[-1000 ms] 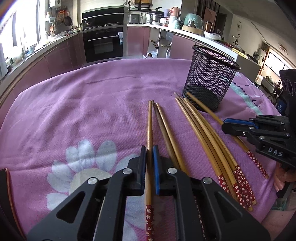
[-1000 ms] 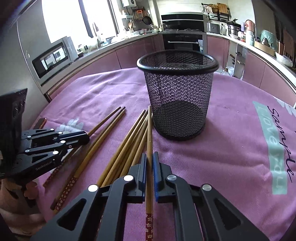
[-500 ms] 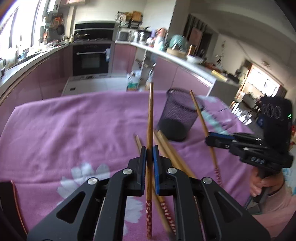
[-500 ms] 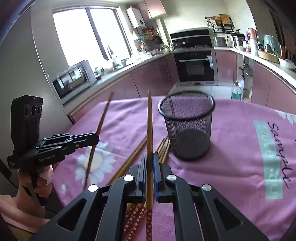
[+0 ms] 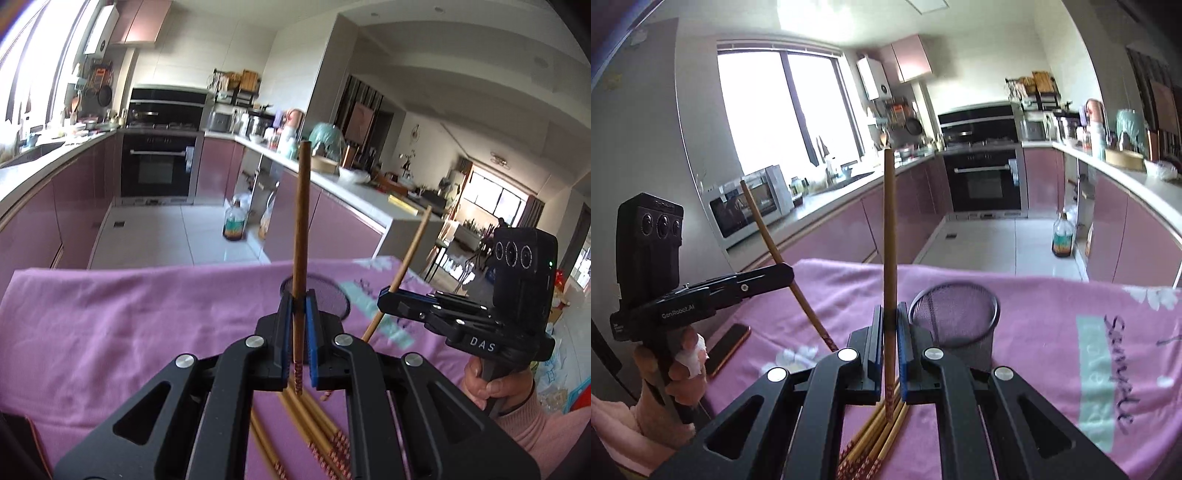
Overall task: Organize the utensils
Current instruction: 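Lift the held chopsticks upright with both tools and carry them over the mesh cup, then lower both chopsticks into the mesh cup and open both tools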
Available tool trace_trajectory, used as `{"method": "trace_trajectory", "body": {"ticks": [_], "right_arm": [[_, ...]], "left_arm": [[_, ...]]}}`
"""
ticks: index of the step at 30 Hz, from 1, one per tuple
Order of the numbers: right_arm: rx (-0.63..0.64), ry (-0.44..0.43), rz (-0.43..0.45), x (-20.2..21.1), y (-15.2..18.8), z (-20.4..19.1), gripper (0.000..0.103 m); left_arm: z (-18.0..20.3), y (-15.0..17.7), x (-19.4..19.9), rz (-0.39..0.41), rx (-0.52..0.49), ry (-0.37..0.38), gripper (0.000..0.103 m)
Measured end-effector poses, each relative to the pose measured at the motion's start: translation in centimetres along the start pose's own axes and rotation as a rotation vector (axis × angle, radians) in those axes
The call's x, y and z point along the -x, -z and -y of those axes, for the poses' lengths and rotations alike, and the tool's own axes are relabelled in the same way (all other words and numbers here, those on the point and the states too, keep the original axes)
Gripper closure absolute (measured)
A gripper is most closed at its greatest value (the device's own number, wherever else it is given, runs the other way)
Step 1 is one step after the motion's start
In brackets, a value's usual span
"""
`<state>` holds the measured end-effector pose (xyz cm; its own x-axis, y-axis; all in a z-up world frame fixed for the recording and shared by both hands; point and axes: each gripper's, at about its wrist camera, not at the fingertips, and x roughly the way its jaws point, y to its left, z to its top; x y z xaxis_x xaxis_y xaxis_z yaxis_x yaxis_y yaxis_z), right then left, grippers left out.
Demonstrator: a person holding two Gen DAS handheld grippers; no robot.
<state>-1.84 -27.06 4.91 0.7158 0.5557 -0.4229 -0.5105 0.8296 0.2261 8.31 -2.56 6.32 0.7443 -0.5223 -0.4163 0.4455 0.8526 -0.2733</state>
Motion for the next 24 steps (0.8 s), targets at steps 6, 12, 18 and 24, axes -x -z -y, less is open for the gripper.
{"method": "trace_trajectory", "body": {"ticks": [6,12,18,24], "right_arm": [[0.027,0.010,0.068,0.9,-3.1,0.3,0.097],[0.053,0.041,0.116,1.3,-5.5,1.2,0.097],[0.049,0.089,0.112,0.1,-6.3,2.7,0.097],[0.027,0.106,0.019,-2.6,-5.0,4.2,0.097]], "left_arm": [[1.6,-3.7,-0.3,0.070,-0.017,0.014,0.095],[3.8,-6.7,-1.5,0.105,-0.052,0.011,0.095],[5.1,-7.1,-4.6,0.062,-0.077,-0.001,0.095],[5.5,-5.3,-8.2,-0.048,-0.093,-0.018,0.095]]}}
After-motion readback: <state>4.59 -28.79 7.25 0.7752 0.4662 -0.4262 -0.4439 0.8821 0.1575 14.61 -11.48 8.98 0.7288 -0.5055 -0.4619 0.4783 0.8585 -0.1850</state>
